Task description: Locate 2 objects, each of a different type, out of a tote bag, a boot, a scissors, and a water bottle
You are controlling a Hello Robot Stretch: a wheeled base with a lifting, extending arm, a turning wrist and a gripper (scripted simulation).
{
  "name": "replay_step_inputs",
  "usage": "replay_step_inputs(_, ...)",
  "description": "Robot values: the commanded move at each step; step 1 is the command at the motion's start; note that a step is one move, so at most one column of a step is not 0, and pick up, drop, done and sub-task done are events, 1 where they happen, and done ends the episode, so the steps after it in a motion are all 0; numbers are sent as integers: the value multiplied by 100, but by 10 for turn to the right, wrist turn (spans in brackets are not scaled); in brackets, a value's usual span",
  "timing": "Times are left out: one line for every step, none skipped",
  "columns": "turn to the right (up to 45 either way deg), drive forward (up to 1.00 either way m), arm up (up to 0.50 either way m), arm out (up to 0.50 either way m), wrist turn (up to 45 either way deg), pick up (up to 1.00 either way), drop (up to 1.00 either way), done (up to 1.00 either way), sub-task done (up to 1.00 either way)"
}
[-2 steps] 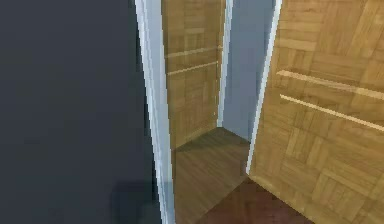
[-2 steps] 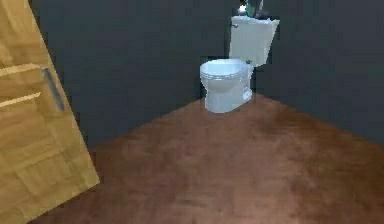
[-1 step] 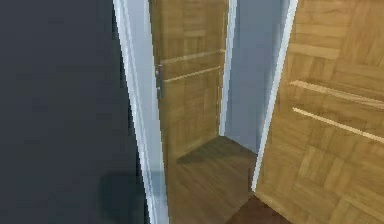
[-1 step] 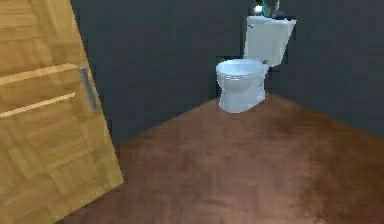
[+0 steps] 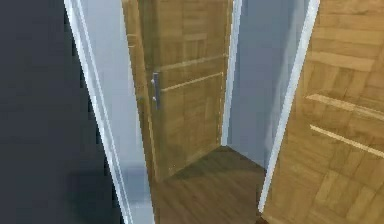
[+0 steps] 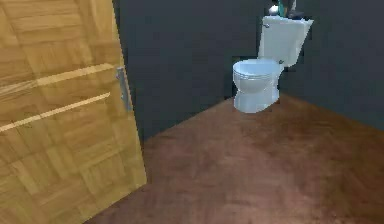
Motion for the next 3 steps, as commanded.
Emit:
replay_step_inputs(450,0,0,0,0,0,0,0,0)
replay_step_inputs(450,0,0,0,0,0,0,0,0)
replay_step_inputs(450,0,0,0,0,0,0,0,0)
